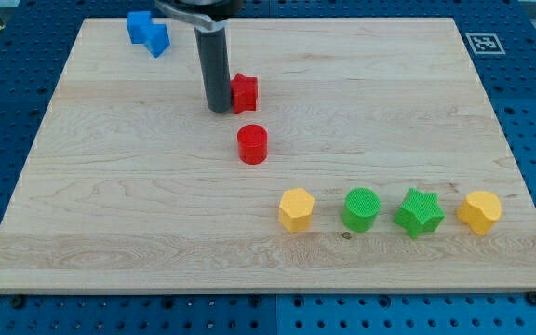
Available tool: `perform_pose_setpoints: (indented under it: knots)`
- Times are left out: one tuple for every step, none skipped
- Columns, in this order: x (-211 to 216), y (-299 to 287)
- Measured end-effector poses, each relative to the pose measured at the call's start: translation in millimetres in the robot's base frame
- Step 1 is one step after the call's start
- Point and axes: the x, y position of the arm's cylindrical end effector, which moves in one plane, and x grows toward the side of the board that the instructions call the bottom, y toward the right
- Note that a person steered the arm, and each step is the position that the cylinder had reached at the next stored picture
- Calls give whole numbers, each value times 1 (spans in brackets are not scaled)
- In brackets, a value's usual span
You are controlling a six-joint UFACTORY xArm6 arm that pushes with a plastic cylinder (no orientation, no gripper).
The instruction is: Push the red star to the blue triangle
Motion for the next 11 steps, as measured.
perform_pose_setpoints:
  knots:
    - [-28, -1]
    - [-73, 9]
    - [-62, 57]
    - [-19, 85]
    - [4, 92]
    - [3, 70]
    - [-4, 33]
    - [-25, 30]
    - [-44, 18]
    - [-56, -12]
    - [-69, -40]
